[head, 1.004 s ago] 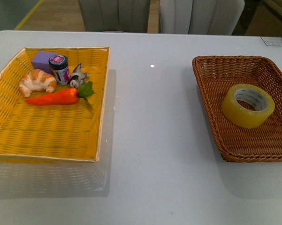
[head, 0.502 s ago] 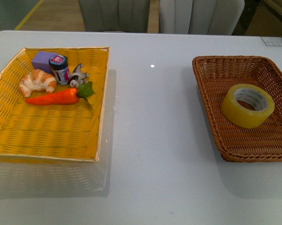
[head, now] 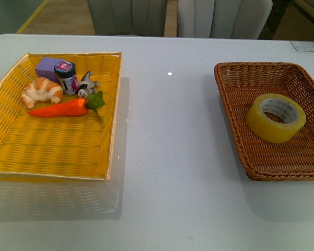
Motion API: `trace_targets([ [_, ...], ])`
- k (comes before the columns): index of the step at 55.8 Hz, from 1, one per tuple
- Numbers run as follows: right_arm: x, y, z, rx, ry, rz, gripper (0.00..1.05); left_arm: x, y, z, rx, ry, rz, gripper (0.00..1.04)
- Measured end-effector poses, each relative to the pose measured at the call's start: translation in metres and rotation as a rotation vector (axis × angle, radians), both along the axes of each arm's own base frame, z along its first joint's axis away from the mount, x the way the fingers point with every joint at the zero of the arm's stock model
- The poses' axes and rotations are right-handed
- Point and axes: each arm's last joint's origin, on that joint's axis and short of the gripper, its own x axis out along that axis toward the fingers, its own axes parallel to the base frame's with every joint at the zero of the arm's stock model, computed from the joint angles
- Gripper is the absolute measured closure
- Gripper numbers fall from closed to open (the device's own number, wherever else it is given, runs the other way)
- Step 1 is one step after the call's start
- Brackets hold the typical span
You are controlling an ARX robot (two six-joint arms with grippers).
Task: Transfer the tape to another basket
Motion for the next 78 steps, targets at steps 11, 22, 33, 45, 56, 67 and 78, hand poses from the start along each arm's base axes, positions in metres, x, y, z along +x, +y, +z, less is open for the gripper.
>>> trace_targets([
  [11, -0.004, 0.0, 0.0, 0.0, -0.001, 0.0, 1.03, 0.0, 0.0, 0.0, 0.0, 0.0, 0.0, 1.03],
  [22, -0.014, 0.0, -0.005, 0.0, 0.032, 0.0, 1.03, 0.0, 0.0, 0.0, 0.0, 0.0, 0.0, 1.03],
  [33, -0.017, 0.0, -0.004, 0.0, 0.006, 0.002, 1.03, 0.0, 0.0, 0.0, 0.0, 0.0, 0.0, 1.03],
  [45, -0.017, 0.0, -0.003, -0.002, 0.005, 0.001, 0.85, 0.0, 0.0, 0.0, 0.0, 0.0, 0.0, 0.91],
  [56, -0.017, 0.0, -0.003, -0.002, 0.005, 0.002, 0.48, 0.0, 0.0, 0.0, 0.0, 0.0, 0.0, 0.55],
  [67, -0.017, 0.0, -0.003, -0.002, 0.005, 0.002, 0.11, 0.0, 0.0, 0.0, 0.0, 0.0, 0.0, 0.18],
  [78, -0.017, 0.0, -0.003, -0.002, 0.005, 0.001, 0.09, 0.0, 0.0, 0.0, 0.002, 0.0, 0.0, 0.09],
])
